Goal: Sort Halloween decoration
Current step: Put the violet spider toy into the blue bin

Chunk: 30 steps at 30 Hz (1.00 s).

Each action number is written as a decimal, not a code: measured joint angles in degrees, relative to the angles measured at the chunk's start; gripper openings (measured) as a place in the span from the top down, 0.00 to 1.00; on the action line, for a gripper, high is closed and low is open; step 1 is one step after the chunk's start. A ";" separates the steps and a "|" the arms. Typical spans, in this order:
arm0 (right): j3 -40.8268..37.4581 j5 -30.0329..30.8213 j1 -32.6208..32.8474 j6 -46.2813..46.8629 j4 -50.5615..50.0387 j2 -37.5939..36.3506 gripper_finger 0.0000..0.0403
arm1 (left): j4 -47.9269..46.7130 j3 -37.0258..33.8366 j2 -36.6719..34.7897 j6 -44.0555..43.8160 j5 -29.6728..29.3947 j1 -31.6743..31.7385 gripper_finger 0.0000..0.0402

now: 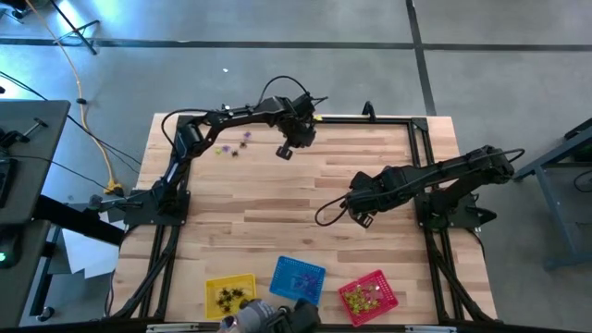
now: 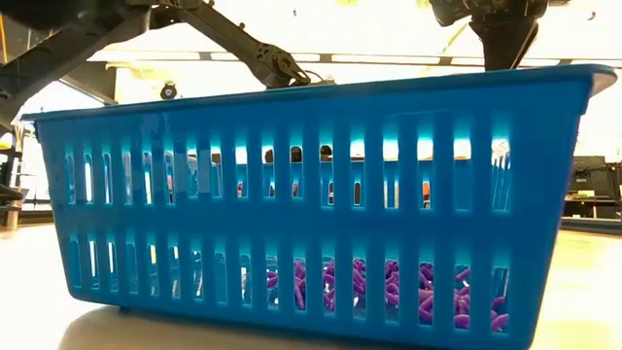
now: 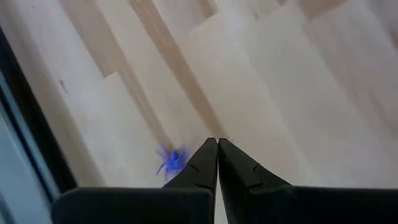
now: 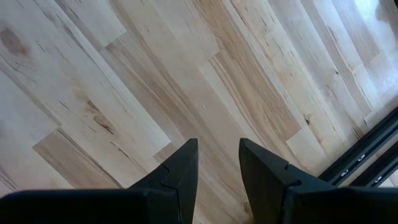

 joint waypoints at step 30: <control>0.00 0.09 -5.97 -5.99 0.91 0.02 0.72 | -2.35 4.37 6.11 6.18 -5.71 1.29 1.00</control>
